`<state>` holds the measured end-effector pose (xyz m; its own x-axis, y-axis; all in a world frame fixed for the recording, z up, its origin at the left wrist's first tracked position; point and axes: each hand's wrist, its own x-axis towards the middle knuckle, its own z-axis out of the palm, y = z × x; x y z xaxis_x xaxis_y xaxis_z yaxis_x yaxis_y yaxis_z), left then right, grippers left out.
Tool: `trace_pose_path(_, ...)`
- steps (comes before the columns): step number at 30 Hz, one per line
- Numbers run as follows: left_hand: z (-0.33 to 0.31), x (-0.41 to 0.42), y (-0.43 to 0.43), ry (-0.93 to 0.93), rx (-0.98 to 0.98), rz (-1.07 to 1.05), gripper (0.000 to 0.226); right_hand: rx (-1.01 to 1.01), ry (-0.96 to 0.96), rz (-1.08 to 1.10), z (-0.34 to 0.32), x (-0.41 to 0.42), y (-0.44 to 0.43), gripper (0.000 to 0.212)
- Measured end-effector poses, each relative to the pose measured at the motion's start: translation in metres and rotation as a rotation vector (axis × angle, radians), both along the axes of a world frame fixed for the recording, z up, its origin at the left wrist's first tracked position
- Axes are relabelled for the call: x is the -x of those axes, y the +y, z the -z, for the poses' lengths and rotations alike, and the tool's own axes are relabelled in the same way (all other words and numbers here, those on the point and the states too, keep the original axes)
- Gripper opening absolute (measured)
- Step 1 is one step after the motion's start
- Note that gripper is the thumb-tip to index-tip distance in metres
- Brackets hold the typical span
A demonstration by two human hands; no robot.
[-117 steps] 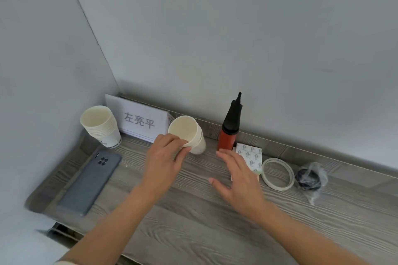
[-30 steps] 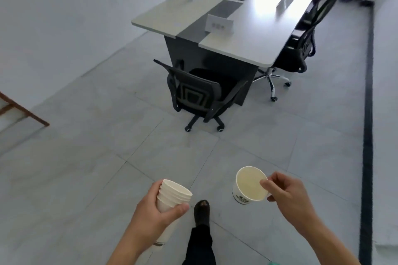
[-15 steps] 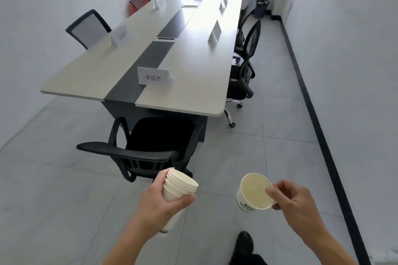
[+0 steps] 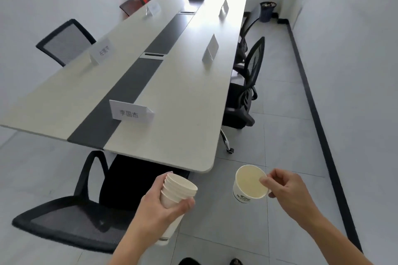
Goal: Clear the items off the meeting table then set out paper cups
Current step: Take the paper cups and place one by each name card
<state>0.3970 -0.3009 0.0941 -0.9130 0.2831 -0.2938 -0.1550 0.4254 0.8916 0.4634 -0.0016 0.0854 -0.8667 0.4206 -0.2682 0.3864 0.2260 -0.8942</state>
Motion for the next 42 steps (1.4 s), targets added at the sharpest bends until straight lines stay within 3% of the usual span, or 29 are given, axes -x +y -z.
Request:
trace_pose_path(7, 0.024, 0.1, -0.002, -0.097, 0.003, -0.136, 0.069, 0.006, -0.039, -0.129, 0.015, 0.139, 0.007, 0.027)
trace_pose_path(20, 0.024, 0.29, -0.028, -0.068, 0.034, -0.281, 0.061, -0.119, -0.082, -0.414, 0.011, 0.428, -0.037, 0.024)
trace_pose_path(32, 0.054, 0.268, -0.031, -0.304, 0.057, -0.817, 0.07, -0.353, -0.093, -0.719, 0.123, 0.663, -0.167, 0.02)
trace_pose_path(35, 0.059, 0.27, -0.022, -0.361, 0.07, -0.882, 0.081, -0.49, -0.094, -0.736, 0.144, 0.692, -0.186, 0.023)
trace_pose_path(42, 0.055, 0.286, -0.016, -0.35, 0.072, -0.925, 0.075, -0.681, -0.096, -0.791, 0.159, 0.709, -0.196, 0.026)
